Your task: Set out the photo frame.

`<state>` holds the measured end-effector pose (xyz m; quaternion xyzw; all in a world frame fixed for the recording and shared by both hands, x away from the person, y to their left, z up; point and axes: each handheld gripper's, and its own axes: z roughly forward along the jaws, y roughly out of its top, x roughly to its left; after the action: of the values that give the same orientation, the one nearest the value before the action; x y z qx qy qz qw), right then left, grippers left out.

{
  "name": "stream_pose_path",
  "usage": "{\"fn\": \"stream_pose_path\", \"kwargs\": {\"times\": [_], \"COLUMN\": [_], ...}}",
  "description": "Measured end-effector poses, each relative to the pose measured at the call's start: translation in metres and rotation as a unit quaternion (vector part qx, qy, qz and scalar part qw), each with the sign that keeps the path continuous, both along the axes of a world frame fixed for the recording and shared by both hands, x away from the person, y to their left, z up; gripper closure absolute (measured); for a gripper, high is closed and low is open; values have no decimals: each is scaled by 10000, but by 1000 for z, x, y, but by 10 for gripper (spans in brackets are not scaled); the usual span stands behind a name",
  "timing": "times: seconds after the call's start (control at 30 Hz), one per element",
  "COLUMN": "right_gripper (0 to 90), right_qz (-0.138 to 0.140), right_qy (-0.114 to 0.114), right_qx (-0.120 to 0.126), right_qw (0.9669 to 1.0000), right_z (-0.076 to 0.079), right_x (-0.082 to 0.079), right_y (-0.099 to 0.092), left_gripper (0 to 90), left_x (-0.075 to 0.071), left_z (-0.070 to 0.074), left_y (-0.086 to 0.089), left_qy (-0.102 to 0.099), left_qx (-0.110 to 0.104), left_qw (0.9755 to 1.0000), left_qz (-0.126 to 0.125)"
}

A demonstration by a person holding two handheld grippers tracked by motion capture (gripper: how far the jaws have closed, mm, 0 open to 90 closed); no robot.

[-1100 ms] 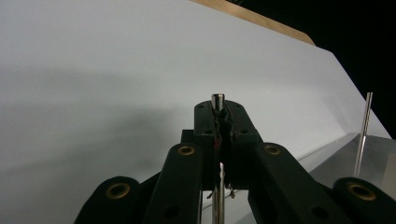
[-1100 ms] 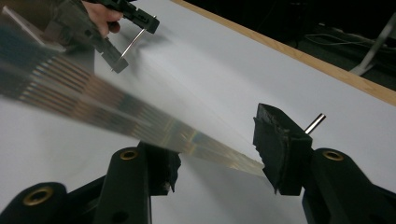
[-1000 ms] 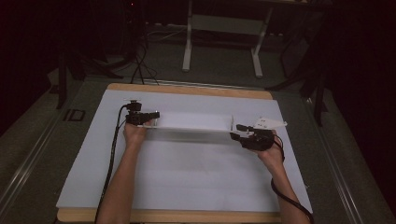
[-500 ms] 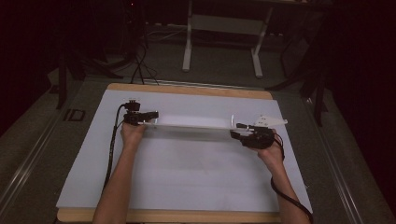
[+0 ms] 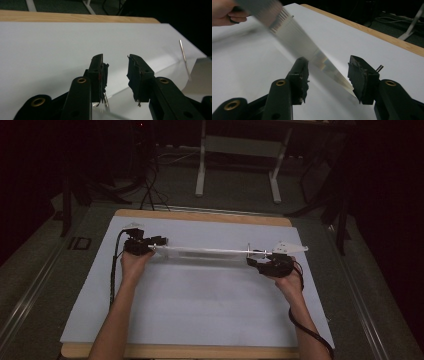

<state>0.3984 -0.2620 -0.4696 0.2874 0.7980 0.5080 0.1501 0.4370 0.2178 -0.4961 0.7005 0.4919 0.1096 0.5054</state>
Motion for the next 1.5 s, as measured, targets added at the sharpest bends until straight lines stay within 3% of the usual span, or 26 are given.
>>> {"fn": "stream_pose_path", "kwargs": {"times": [0.23, 0.5, 0.8, 0.97, 1.13, 1.5], "right_gripper": [507, 506, 501, 498, 497, 487], "right_qz": [-53, -72, -166, -207, -217, -299], "right_qy": [-27, -10, 6, 17, 19, 43], "right_qx": [47, 61, 114, 134, 129, 201], "right_qw": [10000, 10000, 9998, 9997, 9997, 9993], "right_z": [0, 1, 2, 2, 2, 2], "right_x": [1, 2, 5, 5, 5, 7], "right_y": [0, 0, 1, 2, 2, 2], "left_gripper": [644, 623, 596, 589, 589, 556], "left_x": [-17, -37, -48, -50, -53, -58], "left_z": [8, 13, 17, 20, 20, 22], "left_y": [7, 16, 26, 28, 24, 24], "left_qy": [-198, -441, -516, -588, -588, -680], "left_qx": [-31, 85, 163, 96, 210, 390], "left_qw": [9998, 9988, 9983, 9978, 9969, 9956], "left_qz": [-92, -179, -238, -294, -474, -521]}}
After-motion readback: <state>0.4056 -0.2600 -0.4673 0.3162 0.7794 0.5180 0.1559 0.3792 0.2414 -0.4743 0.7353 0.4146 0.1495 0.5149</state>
